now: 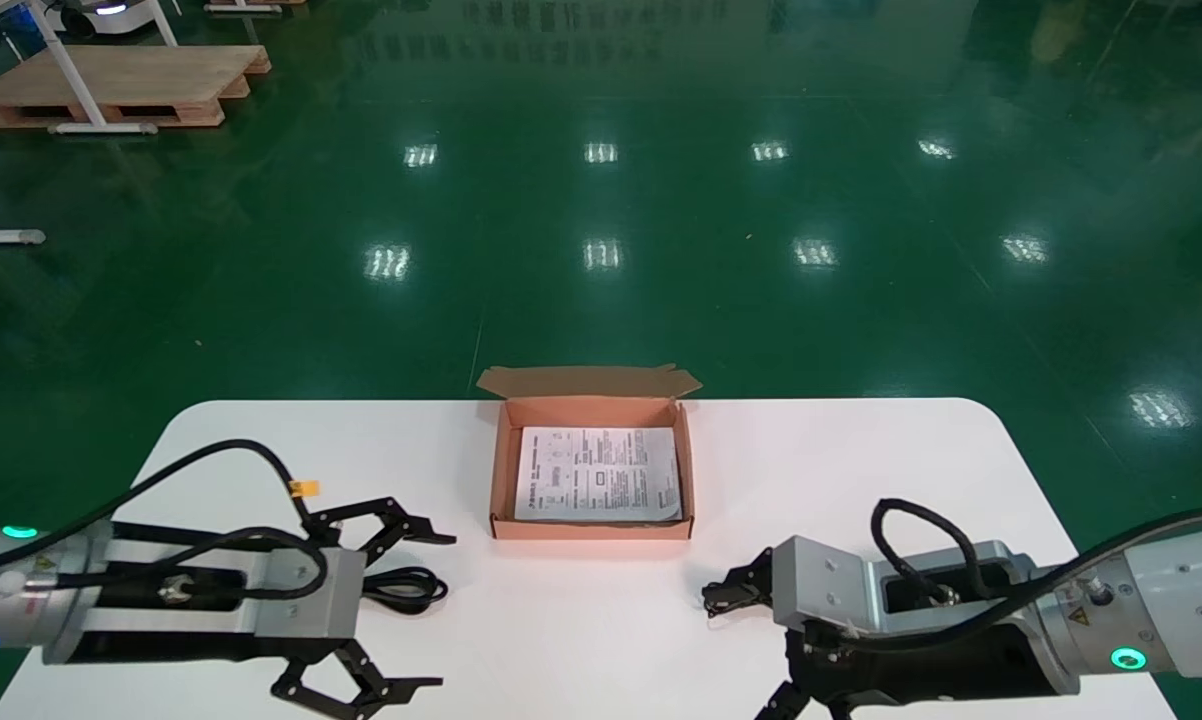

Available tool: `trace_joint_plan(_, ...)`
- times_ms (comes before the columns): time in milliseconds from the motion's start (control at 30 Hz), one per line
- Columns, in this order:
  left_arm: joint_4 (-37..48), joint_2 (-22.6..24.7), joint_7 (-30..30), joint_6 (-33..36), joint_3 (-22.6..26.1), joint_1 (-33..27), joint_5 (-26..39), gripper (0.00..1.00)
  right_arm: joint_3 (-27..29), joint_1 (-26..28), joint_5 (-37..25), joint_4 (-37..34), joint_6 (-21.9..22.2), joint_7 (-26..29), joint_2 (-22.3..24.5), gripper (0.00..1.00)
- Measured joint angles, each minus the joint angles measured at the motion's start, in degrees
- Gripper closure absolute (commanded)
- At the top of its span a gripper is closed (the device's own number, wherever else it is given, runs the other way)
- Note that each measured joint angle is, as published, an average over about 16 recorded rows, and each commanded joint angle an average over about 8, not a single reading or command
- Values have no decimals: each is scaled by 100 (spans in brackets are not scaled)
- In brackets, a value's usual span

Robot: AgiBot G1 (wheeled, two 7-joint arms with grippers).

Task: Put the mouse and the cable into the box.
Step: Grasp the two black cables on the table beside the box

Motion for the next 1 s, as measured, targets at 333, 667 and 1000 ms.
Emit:
trace_joint_plan(333, 87, 179, 177, -360, 205, 25, 649, 0, -137, 44, -289, -236, 82, 144, -81, 0)
trace_joint_plan(667, 672, 700, 440, -1535, 633, 186, 2323, 0, -157, -157, -387, -52, 221, 478, 64, 0)
trace_joint_plan(1000, 1825, 1335, 405, -2294, 900, 31, 3318, 0, -152, -290, -414, 304, 286, 720, 207, 0)
